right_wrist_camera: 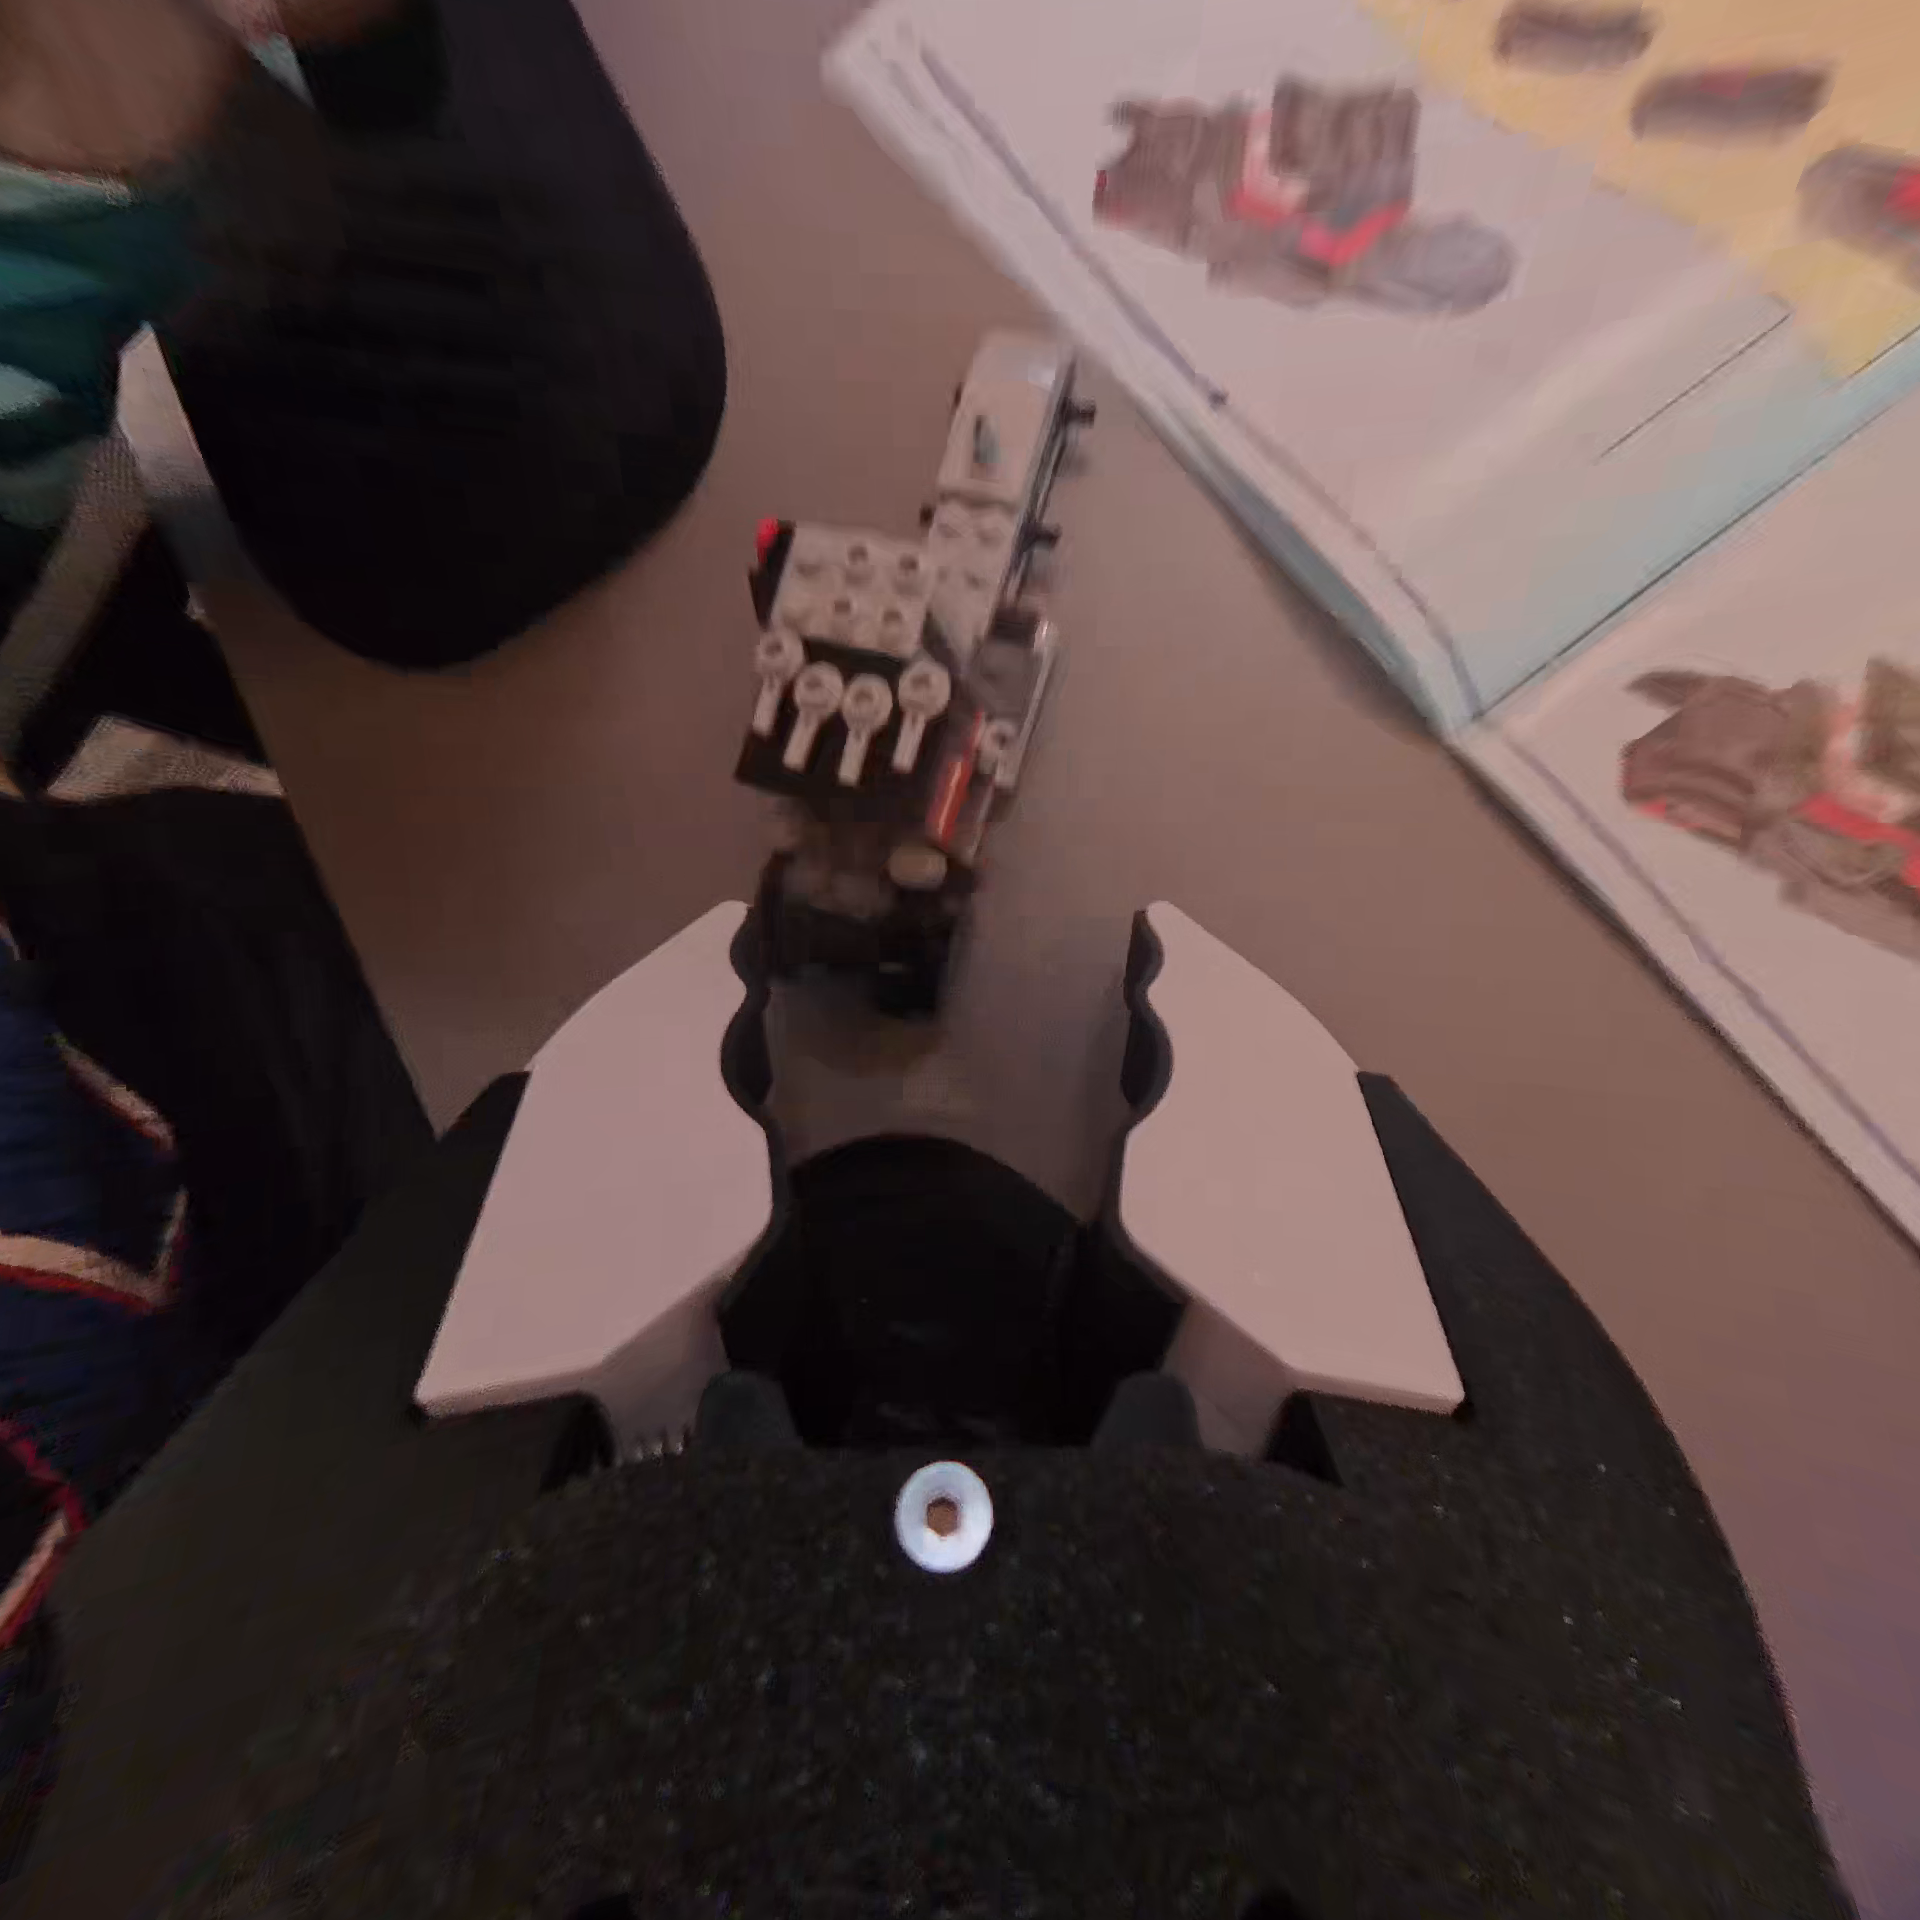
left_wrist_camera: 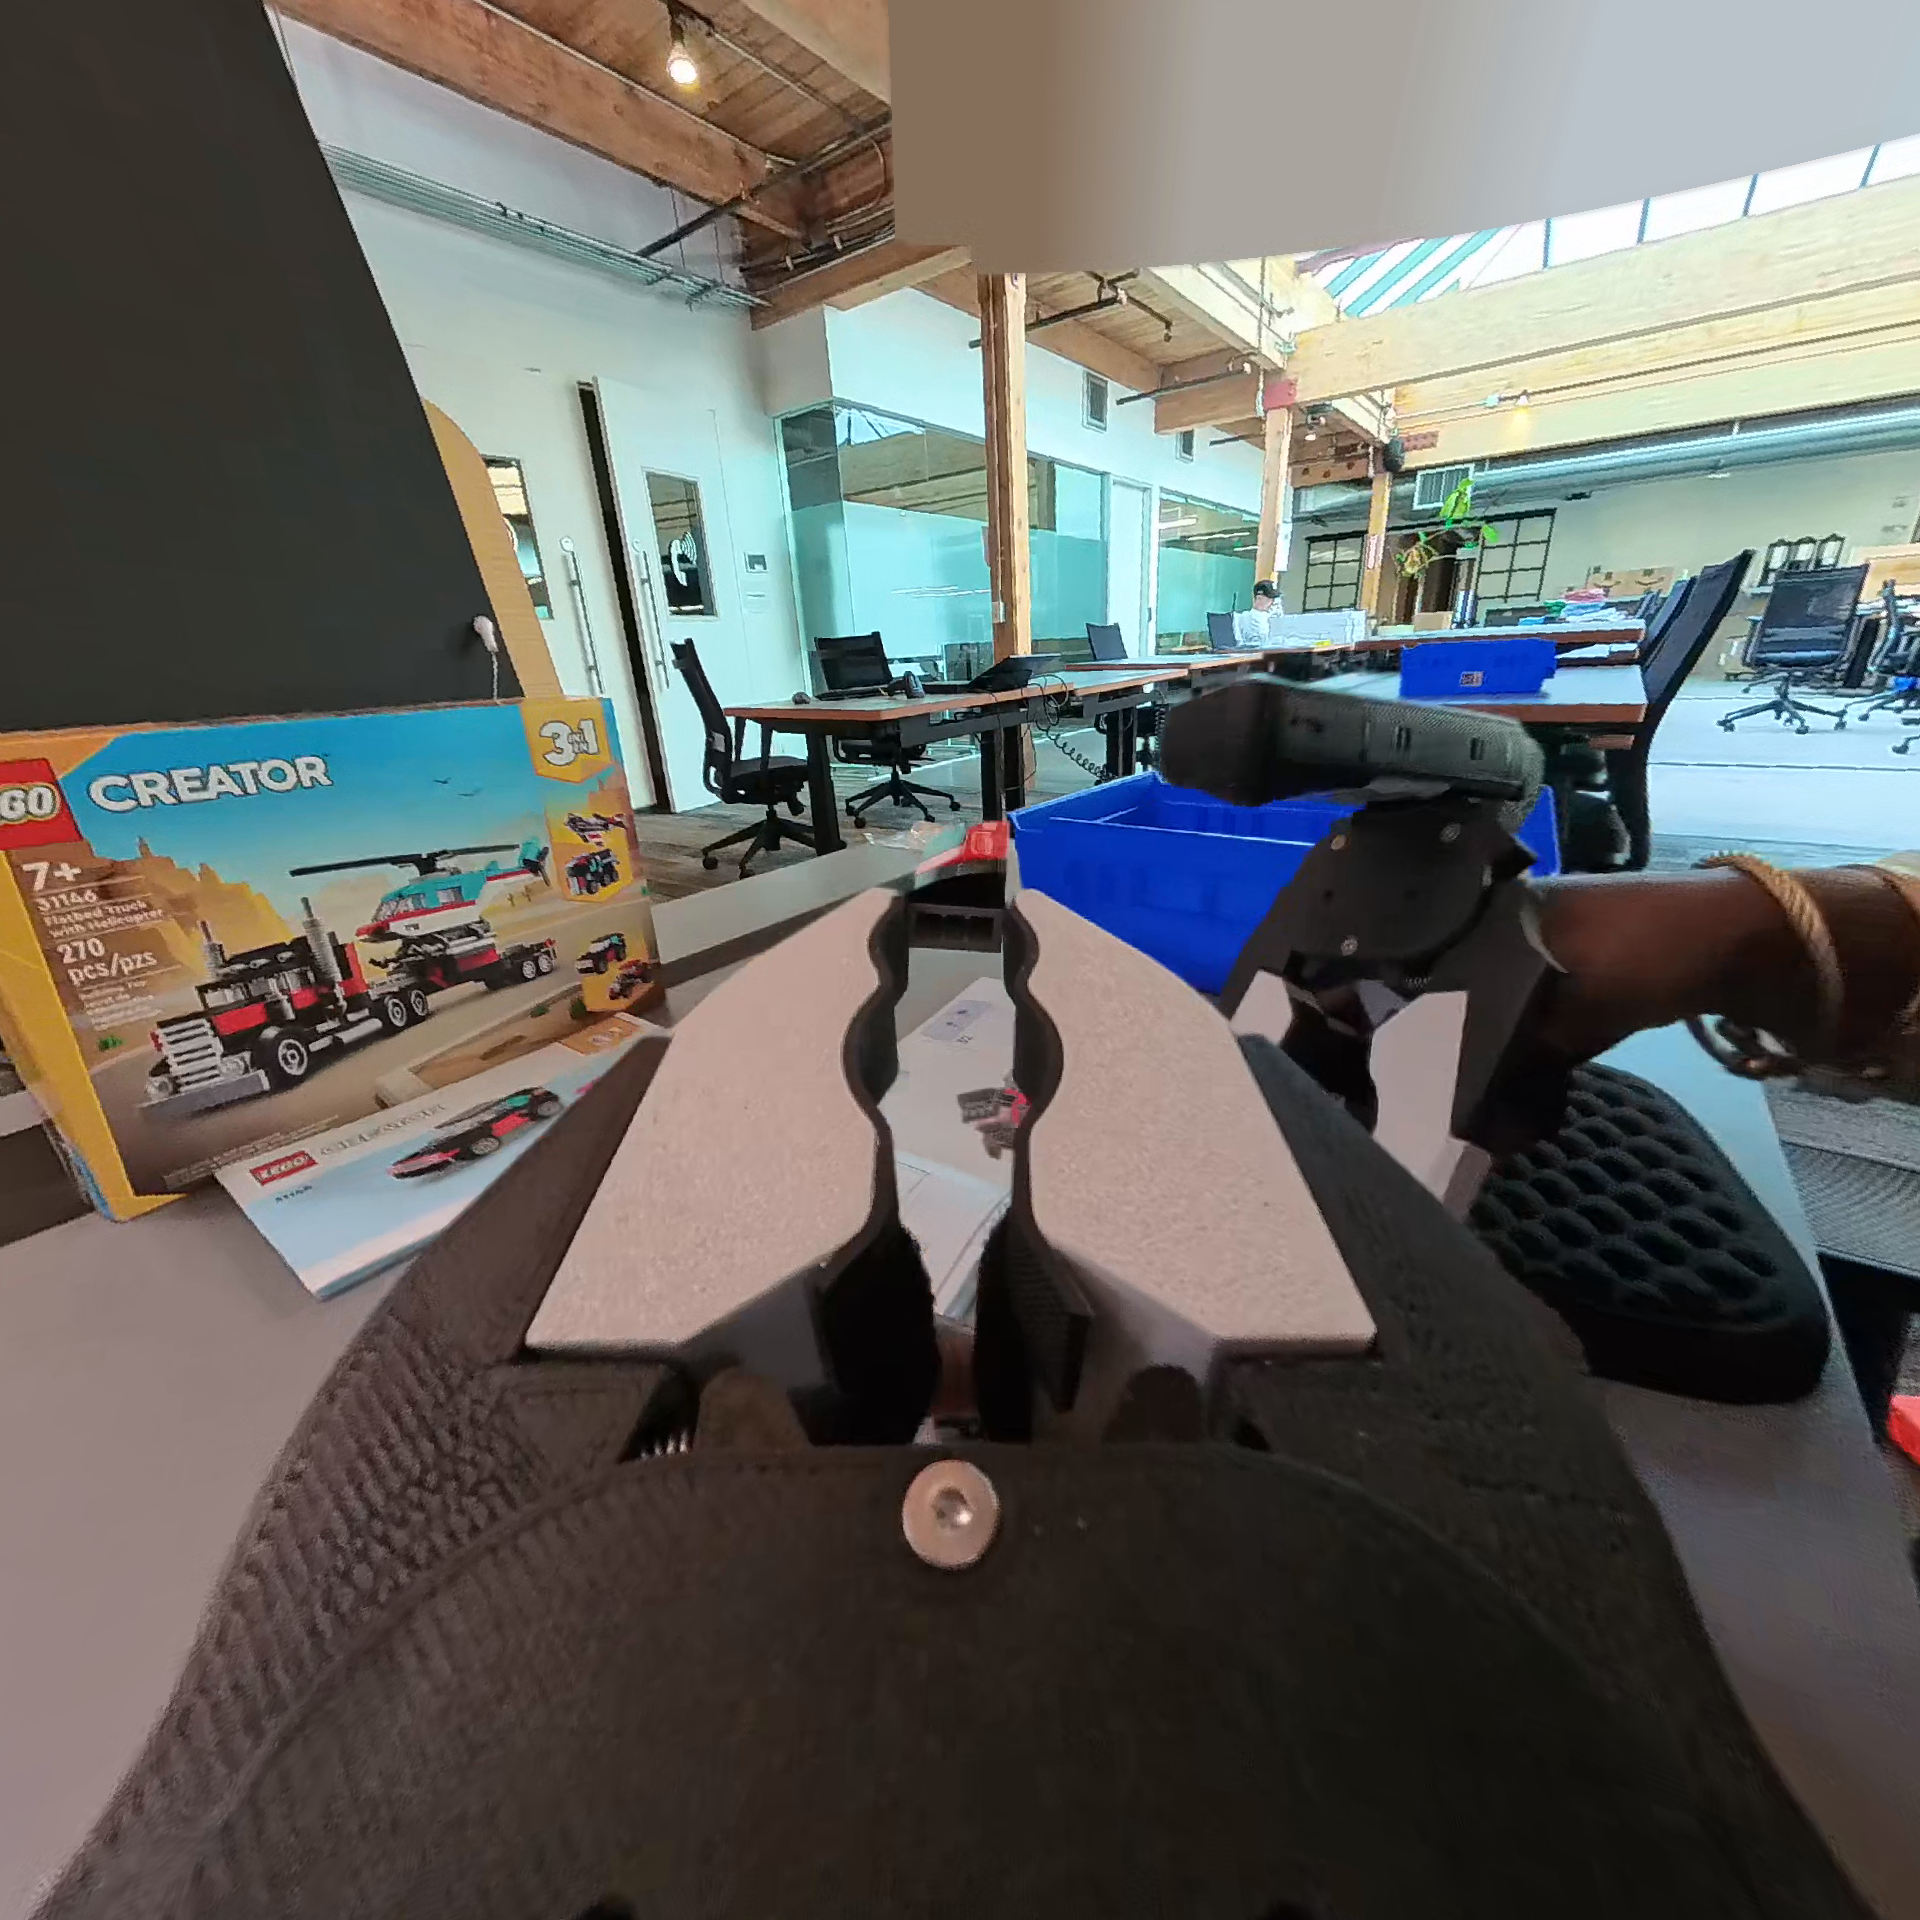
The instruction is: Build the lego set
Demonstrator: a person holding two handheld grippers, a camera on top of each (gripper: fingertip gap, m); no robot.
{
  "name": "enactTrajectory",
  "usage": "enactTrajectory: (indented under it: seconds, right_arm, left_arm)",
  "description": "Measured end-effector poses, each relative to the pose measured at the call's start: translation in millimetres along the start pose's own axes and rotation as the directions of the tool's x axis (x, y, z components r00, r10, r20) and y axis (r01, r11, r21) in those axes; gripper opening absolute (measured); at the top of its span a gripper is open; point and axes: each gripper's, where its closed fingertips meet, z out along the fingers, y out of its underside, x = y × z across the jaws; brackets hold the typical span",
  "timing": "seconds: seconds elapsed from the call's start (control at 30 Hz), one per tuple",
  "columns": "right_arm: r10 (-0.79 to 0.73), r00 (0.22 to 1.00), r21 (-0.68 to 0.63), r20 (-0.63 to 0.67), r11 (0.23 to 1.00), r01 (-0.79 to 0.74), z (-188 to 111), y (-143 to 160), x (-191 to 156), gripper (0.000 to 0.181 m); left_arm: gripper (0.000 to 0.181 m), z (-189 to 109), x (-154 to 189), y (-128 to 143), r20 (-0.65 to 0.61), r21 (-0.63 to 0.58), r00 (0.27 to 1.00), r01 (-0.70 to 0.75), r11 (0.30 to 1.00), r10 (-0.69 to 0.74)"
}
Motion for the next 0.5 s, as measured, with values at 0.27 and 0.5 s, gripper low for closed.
enactTrajectory:
  seconds: [0.27, 0.5]
  right_arm:
    - [-0.166, 0.949, 0.198, 0.267, 0.974, 0.115, -16, -24, -71, 0.057]
    - [-0.439, 0.897, 0.808, -0.056, 0.508, 0.299, -133, -110, -59, 0.066]
  left_arm:
    - [0.017, 7, 17, -6, -0.055, 0.021, 0.984, 0.173, 0.985, -0.172]
    - [0.017, 5, 45, -38, -0.444, -0.020, 0.626, 0.709, 0.705, -0.641]
